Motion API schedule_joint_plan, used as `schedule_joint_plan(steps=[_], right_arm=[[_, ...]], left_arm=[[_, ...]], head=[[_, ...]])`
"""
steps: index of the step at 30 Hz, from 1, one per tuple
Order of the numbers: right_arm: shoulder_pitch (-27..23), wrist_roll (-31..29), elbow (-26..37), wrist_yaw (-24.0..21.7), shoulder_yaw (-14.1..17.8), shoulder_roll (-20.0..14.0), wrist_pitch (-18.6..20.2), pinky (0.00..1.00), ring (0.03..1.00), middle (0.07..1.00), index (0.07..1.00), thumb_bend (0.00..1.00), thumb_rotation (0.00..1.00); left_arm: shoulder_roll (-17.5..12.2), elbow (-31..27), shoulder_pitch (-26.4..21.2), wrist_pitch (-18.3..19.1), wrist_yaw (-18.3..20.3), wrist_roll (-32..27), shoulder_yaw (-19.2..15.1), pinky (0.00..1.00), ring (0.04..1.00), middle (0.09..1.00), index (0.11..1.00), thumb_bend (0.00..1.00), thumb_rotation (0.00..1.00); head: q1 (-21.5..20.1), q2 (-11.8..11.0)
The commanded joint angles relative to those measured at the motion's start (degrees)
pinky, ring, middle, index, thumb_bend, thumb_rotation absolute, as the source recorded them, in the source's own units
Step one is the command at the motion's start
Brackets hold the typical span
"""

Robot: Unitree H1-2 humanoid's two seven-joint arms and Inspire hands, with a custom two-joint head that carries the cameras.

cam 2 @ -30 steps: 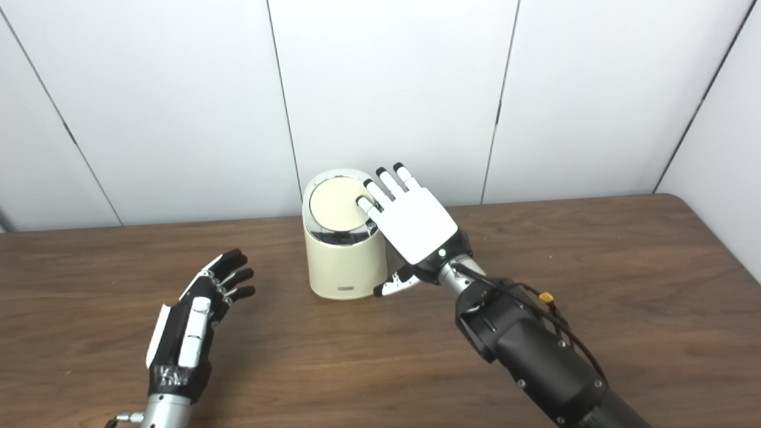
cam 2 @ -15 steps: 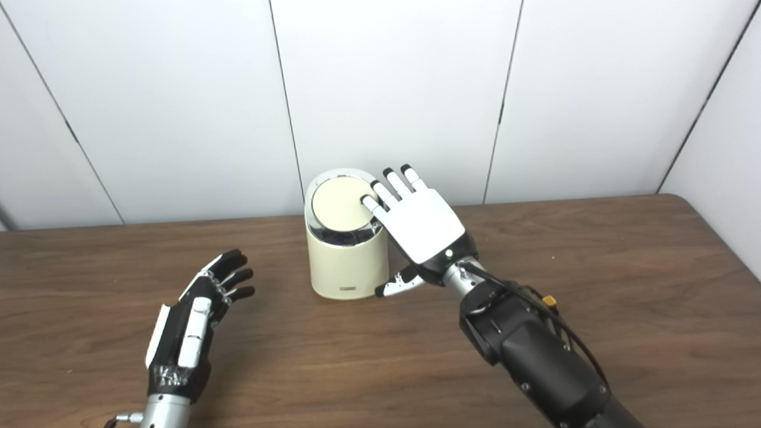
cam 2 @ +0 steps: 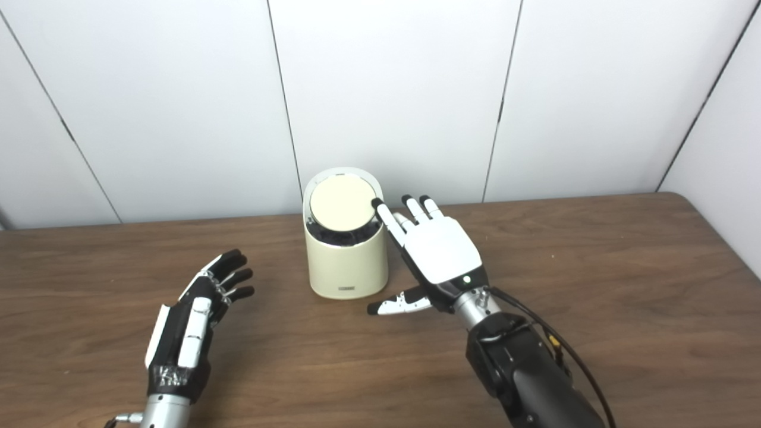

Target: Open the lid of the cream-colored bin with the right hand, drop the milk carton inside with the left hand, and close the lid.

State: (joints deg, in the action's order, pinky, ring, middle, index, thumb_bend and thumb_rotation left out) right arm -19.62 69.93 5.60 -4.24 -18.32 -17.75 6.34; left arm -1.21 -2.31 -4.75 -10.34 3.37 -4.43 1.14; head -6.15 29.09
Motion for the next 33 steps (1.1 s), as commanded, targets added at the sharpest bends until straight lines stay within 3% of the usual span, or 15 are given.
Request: schedule_joint_plan(steps=[1, 6, 8, 10, 13, 16, 19, 21, 22, 24, 27, 33], right_arm=[[-1.2, -3.6, 0.3, 6.2, 3.2, 0.5, -0.6, 1.0, 1.0, 1.0, 1.0, 0.69, 0.83], [-1.0, -12.1, -4.2, 18.5, 8.1, 2.1, -5.7, 1.0, 1.0, 1.0, 1.0, 0.7, 0.95], [-1.0, -14.7, -3.7, 22.6, 9.5, 2.8, -7.4, 1.0, 1.0, 1.0, 1.0, 0.67, 0.94], [-0.6, -17.0, -3.1, 25.5, 10.5, 3.4, -8.9, 0.98, 1.0, 1.0, 1.0, 0.64, 0.91], [1.4, -22.1, -2.8, 28.7, 12.7, 5.1, -11.0, 1.0, 1.0, 1.0, 1.0, 0.65, 0.99], [4.9, -29.6, -3.4, 31.4, 14.5, 8.2, -15.5, 0.89, 1.0, 1.0, 1.0, 0.63, 0.98], [8.6, -37.1, -4.8, 30.9, 15.5, 10.4, -19.5, 0.9, 1.0, 1.0, 1.0, 0.5, 1.0], [10.8, -41.2, -6.0, 29.2, 15.9, 11.0, -20.8, 0.89, 0.965, 0.985, 0.986, 0.35, 0.97], [12.3, -44.7, -6.3, 27.5, 16.0, 11.2, -21.5, 0.92, 0.97, 0.994, 0.995, 0.32, 0.99], [14.9, -50.1, -5.4, 24.4, 15.6, 11.7, -22.8, 0.87, 0.928, 0.941, 0.934, 0.28, 0.93], [17.1, -57.6, -2.9, 20.5, 15.8, 13.3, -21.3, 0.84, 0.891, 0.892, 0.87, 0.24, 0.84], [18.4, -60.0, -2.1, 18.1, 17.3, 14.2, -21.6, 0.83, 0.881, 0.875, 0.842, 0.19, 0.82]], left_arm=[[0.2, -1.9, -1.3, -1.5, 0.0, 0.5, 0.0, 0.76, 0.819, 0.855, 0.867, 0.58, 0.85], [0.5, -1.4, -1.3, -1.7, -0.2, 0.7, 0.1, 0.77, 0.818, 0.852, 0.865, 0.58, 0.84], [0.6, -1.3, -1.3, -1.8, -0.2, 0.6, 0.1, 0.76, 0.816, 0.851, 0.865, 0.58, 0.84], [0.6, -1.3, -1.3, -1.9, -0.3, 0.7, 0.0, 0.76, 0.816, 0.851, 0.865, 0.57, 0.83], [0.7, -1.4, -1.4, -2.0, -0.4, 0.8, -0.1, 0.75, 0.813, 0.848, 0.863, 0.58, 0.83], [0.7, -1.4, -1.4, -2.0, -0.3, 0.7, -0.2, 0.76, 0.817, 0.849, 0.864, 0.58, 0.83], [0.9, -1.6, -1.4, -1.9, 0.0, -0.1, -0.3, 0.77, 0.823, 0.853, 0.865, 0.55, 0.83], [0.9, -2.1, -1.2, -1.9, 0.2, -0.7, -0.4, 0.77, 0.823, 0.853, 0.862, 0.46, 0.85], [0.8, -2.3, -1.1, -2.1, 0.4, -1.1, -0.4, 0.77, 0.825, 0.855, 0.863, 0.43, 0.85], [0.6, -2.5, -0.8, -2.5, 0.8, -1.8, -0.5, 0.77, 0.825, 0.853, 0.859, 0.36, 0.84], [0.3, -2.9, -0.2, -3.2, 0.9, -2.2, -0.8, 0.76, 0.828, 0.857, 0.858, 0.28, 0.82], [0.4, -2.9, 0.8, -3.7, 0.1, -1.8, -1.6, 0.74, 0.82, 0.849, 0.85, 0.24, 0.75]], head=[[0.1, 0.0], [0.5, -0.2], [0.7, -0.3], [0.7, -0.3], [0.8, -0.4], [0.8, -0.4], [1.2, -0.4], [2.4, -0.3], [2.7, -0.3], [3.1, -0.2], [3.4, 0.0], [3.6, 0.8]])
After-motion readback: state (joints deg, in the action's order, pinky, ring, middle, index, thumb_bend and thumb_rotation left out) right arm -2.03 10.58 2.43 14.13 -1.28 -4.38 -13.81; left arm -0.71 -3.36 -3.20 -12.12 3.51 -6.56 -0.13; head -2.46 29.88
